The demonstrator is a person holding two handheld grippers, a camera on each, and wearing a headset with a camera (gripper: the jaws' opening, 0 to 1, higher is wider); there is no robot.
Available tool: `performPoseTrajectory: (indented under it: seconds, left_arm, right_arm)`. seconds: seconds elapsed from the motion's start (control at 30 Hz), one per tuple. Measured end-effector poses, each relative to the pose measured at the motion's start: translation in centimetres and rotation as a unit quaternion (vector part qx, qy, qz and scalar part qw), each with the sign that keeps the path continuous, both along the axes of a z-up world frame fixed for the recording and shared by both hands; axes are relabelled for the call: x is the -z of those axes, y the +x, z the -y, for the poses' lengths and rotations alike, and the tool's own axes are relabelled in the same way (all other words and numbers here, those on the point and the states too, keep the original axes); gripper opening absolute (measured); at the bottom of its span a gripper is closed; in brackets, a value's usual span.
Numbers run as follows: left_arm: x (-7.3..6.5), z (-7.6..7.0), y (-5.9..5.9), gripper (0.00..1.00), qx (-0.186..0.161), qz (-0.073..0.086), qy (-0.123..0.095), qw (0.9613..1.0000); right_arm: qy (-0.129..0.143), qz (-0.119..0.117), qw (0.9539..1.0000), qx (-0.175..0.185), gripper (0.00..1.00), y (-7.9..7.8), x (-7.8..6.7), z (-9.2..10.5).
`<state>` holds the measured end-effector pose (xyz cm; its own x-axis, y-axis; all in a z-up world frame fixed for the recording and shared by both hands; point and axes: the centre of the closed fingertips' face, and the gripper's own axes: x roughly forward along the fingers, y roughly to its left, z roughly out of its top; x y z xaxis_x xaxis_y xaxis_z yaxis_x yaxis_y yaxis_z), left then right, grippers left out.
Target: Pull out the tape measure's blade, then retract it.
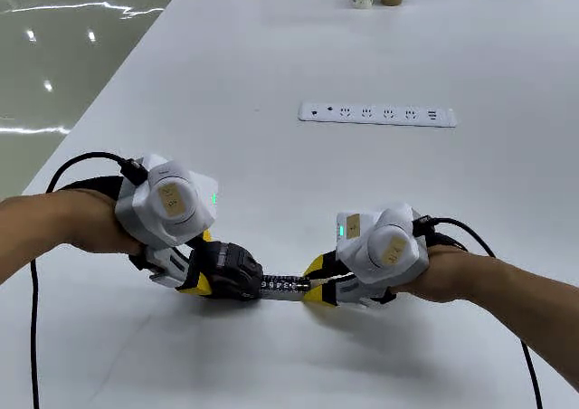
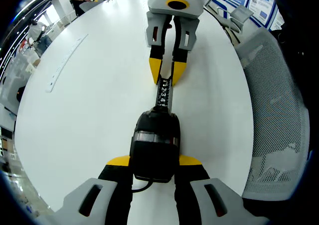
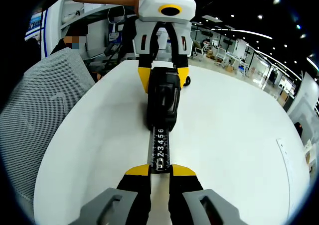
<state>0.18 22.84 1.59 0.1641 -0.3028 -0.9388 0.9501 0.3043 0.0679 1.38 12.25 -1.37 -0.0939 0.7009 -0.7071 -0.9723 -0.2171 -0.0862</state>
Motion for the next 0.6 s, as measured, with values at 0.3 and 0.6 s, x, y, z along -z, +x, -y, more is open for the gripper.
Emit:
performPoseTrajectory:
  seconds: [0.3, 0.6]
  left_arm:
    - [0.1, 0.0, 0.0, 0.26, 0.0, -0.001, 0.001, 1.0]
    - [0.1, 0.0, 0.1, 0.26, 0.001, -0.002, 0.003, 1.0]
  right_arm:
    - [-0.001, -0.001, 1.0, 0.002, 0.09, 0.2, -0.1, 1.0]
    - [-0.004, -0.001, 1.0, 0.005, 0.09, 0.4, -0.1, 2.1]
